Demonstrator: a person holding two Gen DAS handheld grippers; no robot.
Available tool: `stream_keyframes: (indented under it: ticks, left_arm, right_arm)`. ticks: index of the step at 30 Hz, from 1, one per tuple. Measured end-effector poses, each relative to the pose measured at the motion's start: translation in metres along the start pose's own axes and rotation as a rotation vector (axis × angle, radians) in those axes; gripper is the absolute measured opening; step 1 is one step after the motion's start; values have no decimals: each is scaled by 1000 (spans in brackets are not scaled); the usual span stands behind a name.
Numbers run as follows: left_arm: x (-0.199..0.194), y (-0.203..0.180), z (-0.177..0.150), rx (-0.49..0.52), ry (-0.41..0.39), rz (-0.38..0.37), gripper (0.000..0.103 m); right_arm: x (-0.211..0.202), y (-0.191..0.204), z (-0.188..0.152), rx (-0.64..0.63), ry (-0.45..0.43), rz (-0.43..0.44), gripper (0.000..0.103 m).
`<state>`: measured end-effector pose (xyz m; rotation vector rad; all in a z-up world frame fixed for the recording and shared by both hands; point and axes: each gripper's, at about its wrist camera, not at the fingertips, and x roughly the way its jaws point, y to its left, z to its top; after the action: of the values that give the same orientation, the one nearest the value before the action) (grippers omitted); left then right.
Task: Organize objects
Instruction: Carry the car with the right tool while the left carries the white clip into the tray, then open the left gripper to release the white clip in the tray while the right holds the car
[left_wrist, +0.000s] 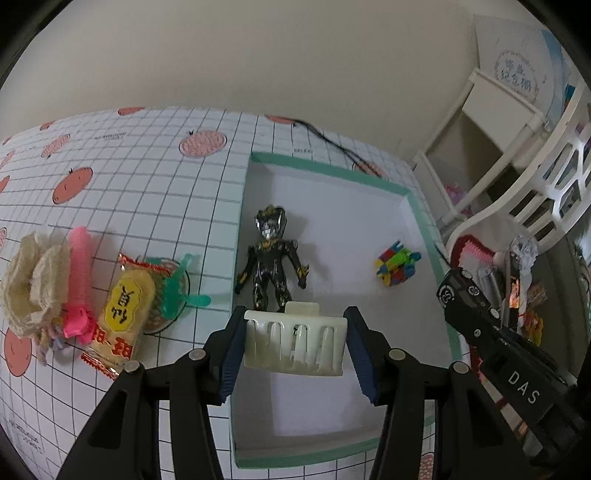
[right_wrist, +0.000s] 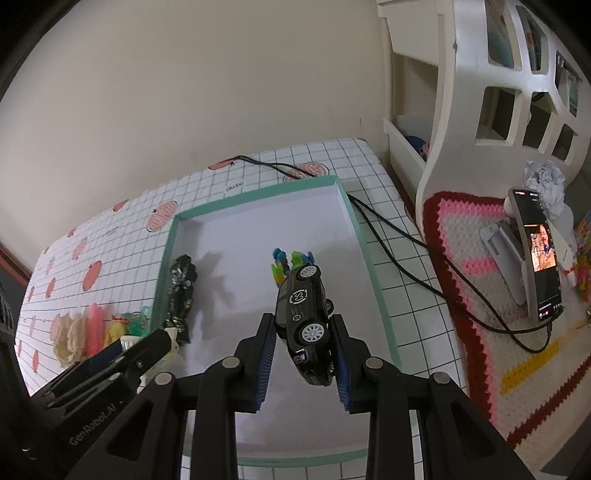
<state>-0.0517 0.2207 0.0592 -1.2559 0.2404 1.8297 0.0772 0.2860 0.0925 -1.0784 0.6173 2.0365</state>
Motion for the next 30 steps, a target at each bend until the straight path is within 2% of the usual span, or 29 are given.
stream_keyframes:
  ticks: [4,18,25,30]
  left_arm:
    - [5,-3,-3,13,10,0,54]
    - [25,-8,-11,31,63,-9,54]
    - [34,-2,-15,19,107,13,54]
    - [36,1,-15,3,119,-2,54]
  right_arm:
    - [13,-5,-4,11,34,-18,31]
    - [41,-6,-15,-55,66,-71,31]
    - [47,-6,-17,-57,77,-69,31]
    - [52,-7,-19,-58,91,-71,31]
